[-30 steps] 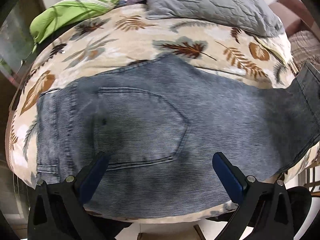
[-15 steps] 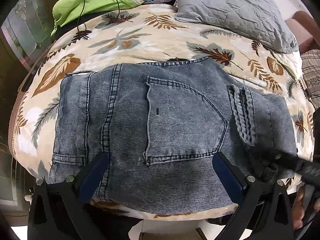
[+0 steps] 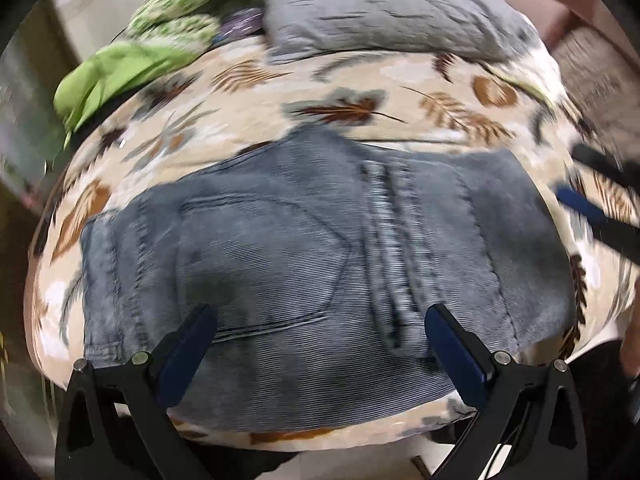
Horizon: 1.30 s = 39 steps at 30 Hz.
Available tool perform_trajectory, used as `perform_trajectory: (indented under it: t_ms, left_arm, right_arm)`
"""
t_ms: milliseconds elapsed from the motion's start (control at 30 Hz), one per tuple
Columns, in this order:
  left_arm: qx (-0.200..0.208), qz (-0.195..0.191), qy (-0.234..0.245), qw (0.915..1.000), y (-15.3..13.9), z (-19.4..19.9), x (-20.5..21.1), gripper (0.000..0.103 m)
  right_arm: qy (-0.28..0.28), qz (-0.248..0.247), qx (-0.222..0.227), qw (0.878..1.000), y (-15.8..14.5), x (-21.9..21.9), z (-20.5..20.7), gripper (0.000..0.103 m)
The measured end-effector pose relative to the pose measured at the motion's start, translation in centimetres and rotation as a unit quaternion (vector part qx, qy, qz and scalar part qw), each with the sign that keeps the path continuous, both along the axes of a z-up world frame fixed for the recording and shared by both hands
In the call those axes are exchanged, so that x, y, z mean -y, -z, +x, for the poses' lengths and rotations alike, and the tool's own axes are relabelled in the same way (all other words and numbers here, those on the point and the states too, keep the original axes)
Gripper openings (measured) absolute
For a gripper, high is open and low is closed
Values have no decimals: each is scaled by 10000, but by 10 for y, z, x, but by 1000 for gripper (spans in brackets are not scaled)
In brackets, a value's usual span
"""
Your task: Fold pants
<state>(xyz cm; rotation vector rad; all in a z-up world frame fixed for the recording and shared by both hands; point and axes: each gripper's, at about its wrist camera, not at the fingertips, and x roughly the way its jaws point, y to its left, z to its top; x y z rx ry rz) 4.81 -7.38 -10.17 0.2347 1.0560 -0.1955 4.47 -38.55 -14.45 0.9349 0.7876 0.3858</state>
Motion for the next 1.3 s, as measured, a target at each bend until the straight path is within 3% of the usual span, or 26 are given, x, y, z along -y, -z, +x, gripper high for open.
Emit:
perform_trajectory:
  t_ms: [133,267,400,500,600,767,933,1000,1033,1133,1300]
  left_arm:
    - [68,248,188,9995,8,2,20,103]
    - [72,670,135,9976,27,12,26,103]
    - [-158,350,-50,9993,40,22,14,103]
    - [-225,266,-105,9993,40,24,11,103]
    - [-196,485,-148,9985,38,19,13,103]
    - [-29,382,-210,9990,23,7,3,103]
    - [-51,493,-333,9982,26,8,-6,103]
    - [-77,543,-358,9979,30,8,-8,103]
    - [-84,563,-358,9977,32,7,-9,103]
    - [-92,563,-361,9977,35,6,-10,103]
    - [-127,518,-378,9979,39,7,-13,103]
  right_arm:
    - [16,101,-75,9999,2,-6,20,57]
    - [-229,-36,-340,9992,11,-30,48,56]
    - [-240,-297,-963,9946,40,-42,76,53]
    - [-106,-340,-892,9954,40,-38,86,52]
    - [-116,-612,-821,9947,38,-45,91,52]
    - [-104,-1017,-479,9936,17,-45,69,52]
    - [-160,-1991,-42,9798,-14,-59,23,52]
    - [-157,-2325,82,9724,-20,-66,4,47]
    - [-202,-2363,71,9715,-19,-68,-6,40]
    - [-375,-2441,-75,9690,-12,-78,-30,38]
    - [-868,-3186,-282,9435,8,-114,-52,38]
